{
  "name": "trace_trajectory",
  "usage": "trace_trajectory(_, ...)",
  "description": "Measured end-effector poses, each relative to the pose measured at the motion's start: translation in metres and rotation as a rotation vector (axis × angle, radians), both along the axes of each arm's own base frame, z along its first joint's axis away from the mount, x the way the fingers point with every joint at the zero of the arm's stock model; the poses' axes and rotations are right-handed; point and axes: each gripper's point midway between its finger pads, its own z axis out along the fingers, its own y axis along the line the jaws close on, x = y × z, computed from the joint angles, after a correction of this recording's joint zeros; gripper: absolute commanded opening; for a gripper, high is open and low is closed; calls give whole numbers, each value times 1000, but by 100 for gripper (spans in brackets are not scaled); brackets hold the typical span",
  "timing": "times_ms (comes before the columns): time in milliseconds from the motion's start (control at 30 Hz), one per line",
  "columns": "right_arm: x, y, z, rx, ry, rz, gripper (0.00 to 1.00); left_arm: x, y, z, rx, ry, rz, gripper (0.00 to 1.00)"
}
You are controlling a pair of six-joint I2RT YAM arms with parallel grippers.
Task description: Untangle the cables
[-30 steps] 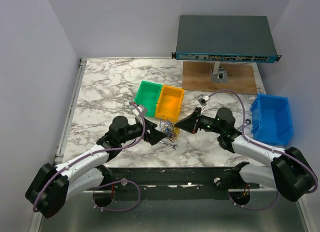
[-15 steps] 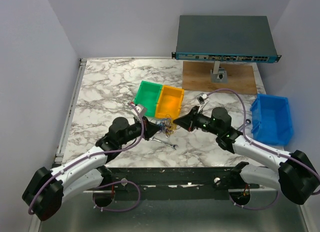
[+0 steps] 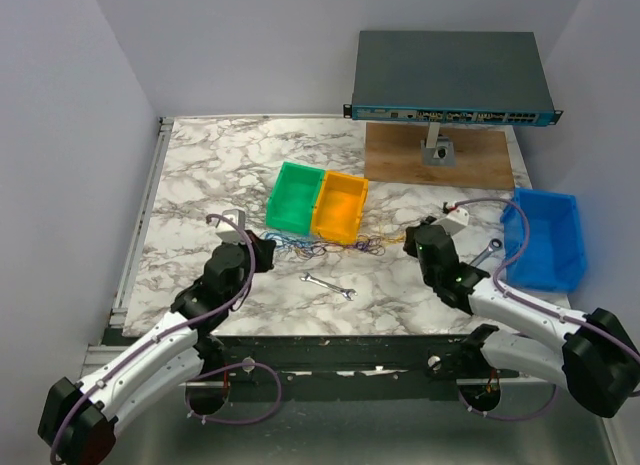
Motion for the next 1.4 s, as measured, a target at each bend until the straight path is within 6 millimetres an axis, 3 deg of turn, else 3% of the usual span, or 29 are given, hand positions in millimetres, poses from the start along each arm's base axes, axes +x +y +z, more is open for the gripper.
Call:
trace_trajectory(133, -10, -30, -5, 6, -10, -150, 1, -1, 25, 1, -39, 17, 141, 0)
trace_trajectory(367, -29, -67, 22, 178, -139, -342, 2, -8, 59, 6, -142, 7, 322, 0)
trace_trajectory(533, -39, -81, 17, 154, -160, -362, 23, -6, 65, 2, -114, -19, 333, 0)
trace_trajectory(567, -38, -78, 16, 129, -159, -326, 33, -5, 63, 0, -98, -27, 312, 0)
trace_trajectory(633, -36, -64, 18, 90, -162, -209, 72, -4, 53, -4, -64, -41, 238, 0)
trace_trajectory(667, -35, -54, 19, 83, -170, -144, 84, -4, 46, -5, -46, -46, 196, 0)
trace_trajectory(700, -34, -45, 20, 74, -180, -76, 88, -4, 40, -7, -28, -46, 153, 0)
trace_trajectory(933, -46, 33, 24, 54, -243, 414, 92, -9, -4, -16, 28, -42, -116, 0)
trace_trajectory(1067, -57, 75, 8, 43, -185, 658, 91, -14, -18, -9, 14, -73, -202, 0)
trace_trajectory(1200, -65, 95, -8, 41, -119, 782, 91, -19, -24, 6, -9, -126, -252, 0)
trace_trajectory(1400, -73, 110, -7, 66, -127, 877, 95, -40, -41, 46, -94, -296, -403, 0)
